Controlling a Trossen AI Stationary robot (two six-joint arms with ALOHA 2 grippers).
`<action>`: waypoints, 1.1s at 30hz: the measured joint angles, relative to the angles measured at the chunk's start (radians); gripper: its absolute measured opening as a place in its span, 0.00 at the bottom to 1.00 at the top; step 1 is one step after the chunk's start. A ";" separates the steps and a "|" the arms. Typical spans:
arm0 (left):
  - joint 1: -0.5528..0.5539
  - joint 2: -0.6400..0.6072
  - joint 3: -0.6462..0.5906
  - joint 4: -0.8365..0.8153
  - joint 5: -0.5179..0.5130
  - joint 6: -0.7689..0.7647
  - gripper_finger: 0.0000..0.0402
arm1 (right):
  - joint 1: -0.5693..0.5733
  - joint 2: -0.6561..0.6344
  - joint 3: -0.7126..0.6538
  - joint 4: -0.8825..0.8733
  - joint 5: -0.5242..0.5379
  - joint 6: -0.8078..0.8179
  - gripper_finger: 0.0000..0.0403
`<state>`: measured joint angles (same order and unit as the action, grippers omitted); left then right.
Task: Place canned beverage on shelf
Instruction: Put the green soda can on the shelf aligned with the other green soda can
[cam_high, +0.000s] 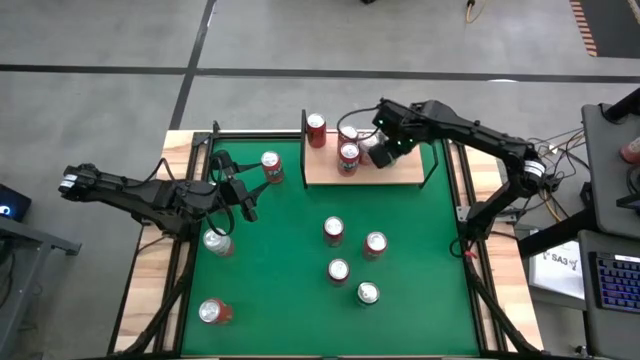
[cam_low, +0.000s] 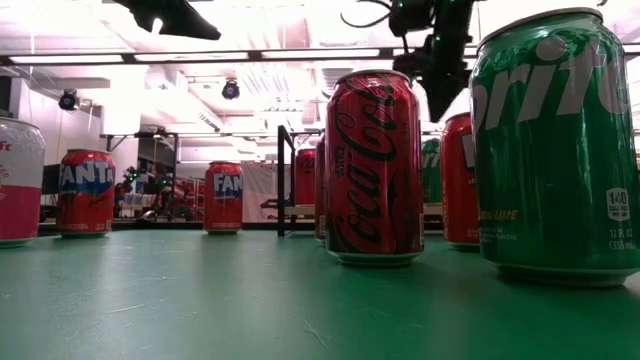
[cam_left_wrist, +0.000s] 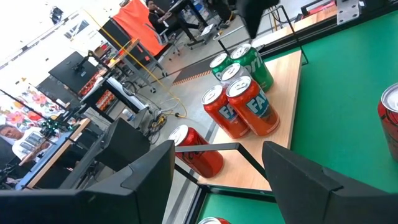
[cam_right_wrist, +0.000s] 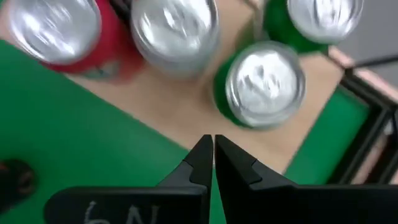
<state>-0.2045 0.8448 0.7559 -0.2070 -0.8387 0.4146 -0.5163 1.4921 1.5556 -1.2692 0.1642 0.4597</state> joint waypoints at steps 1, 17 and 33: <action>0.000 0.000 0.000 0.000 0.000 0.000 0.56 | 0.000 0.000 -0.011 -0.011 0.000 0.002 0.02; 0.000 0.000 0.000 0.000 0.000 0.000 0.56 | -0.003 0.001 -0.123 0.087 0.134 -0.006 0.02; 0.000 0.000 0.000 0.000 0.004 -0.002 0.56 | 0.028 -0.020 -0.101 0.086 0.150 0.002 0.02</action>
<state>-0.2043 0.8448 0.7562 -0.2070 -0.8351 0.4123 -0.4880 1.4724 1.4542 -1.1835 0.3138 0.4622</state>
